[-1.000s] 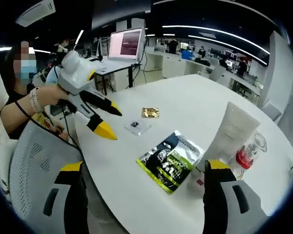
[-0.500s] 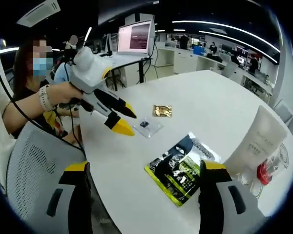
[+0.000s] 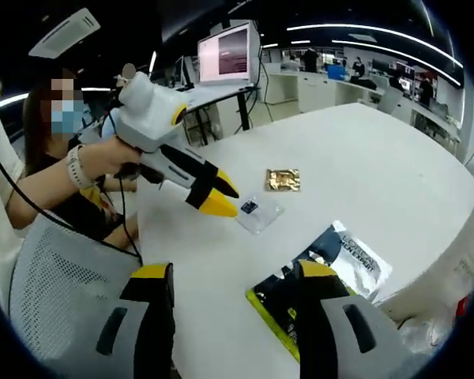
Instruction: Arrange the skincare products in the storage area until every visible bottle or jar stands upright without overlapping.
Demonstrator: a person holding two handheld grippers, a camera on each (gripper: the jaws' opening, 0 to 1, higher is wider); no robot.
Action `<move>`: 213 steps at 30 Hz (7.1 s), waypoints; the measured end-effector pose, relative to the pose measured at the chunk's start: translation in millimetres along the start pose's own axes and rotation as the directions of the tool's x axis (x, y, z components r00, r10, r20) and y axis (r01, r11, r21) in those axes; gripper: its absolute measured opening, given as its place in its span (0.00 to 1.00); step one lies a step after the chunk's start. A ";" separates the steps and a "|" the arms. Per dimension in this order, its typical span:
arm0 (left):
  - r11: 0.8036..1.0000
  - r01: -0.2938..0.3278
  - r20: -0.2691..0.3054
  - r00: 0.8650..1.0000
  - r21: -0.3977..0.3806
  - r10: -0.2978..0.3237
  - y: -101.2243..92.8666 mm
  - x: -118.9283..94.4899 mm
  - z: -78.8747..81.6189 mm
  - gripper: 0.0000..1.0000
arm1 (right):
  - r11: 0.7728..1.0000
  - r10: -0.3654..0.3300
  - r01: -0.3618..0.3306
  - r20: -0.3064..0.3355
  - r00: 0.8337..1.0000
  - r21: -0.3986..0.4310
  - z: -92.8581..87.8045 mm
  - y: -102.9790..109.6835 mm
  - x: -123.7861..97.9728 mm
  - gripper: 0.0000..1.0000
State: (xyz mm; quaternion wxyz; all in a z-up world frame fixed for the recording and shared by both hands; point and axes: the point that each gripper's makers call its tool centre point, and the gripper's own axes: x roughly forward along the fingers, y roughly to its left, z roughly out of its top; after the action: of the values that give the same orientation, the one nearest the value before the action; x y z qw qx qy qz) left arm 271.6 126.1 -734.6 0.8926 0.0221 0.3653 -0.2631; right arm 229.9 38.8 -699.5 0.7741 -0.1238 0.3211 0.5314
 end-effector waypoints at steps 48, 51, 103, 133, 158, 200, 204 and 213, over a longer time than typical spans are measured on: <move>0.998 -0.063 -0.035 0.997 -0.016 0.063 33.6 22.1 -9.9 0.00 | 0.936 0.082 -0.101 0.072 0.994 0.336 12.5 -28.4 93.0 0.39; 0.998 -0.063 -0.030 0.998 -0.021 0.062 33.2 20.8 -11.9 0.00 | 0.927 0.085 -0.110 0.084 0.993 0.359 13.7 -29.5 94.9 0.36; 0.983 -0.012 0.152 0.988 -0.181 0.040 33.3 2.7 7.9 0.08 | 0.765 0.056 -0.228 0.290 0.955 0.603 33.4 -25.0 89.0 0.01; 0.843 0.497 0.311 0.850 -0.206 -0.425 -45.2 -28.1 19.4 0.17 | 0.809 0.223 -0.362 0.329 0.918 0.462 11.8 23.4 12.4 0.01; 0.855 0.455 0.303 0.875 -0.250 -0.378 -38.6 -24.3 16.8 0.00 | 0.755 0.168 -0.357 0.365 0.916 0.549 8.7 10.5 10.0 0.01; 0.951 0.285 0.162 0.951 -0.116 -0.265 -25.0 -18.5 4.4 0.00 | 0.736 0.144 -0.305 0.301 0.943 0.604 -6.4 15.7 32.2 0.01; 0.963 0.255 0.110 0.963 -0.092 -0.244 -21.0 -12.9 1.2 0.00 | 0.752 0.148 -0.285 0.269 0.952 0.594 -11.5 15.9 42.0 0.01; 0.978 0.208 -0.033 0.978 0.001 -0.207 -12.6 -6.7 -14.0 0.00 | 0.824 0.140 -0.222 0.191 0.971 0.521 -25.6 19.0 55.3 0.05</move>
State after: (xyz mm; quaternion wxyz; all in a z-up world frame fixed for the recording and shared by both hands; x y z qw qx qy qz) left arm 252.5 121.5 -738.5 0.8541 -0.0097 0.3798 -0.3553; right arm 216.0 73.9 -750.9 0.7447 0.1684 0.4107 0.4984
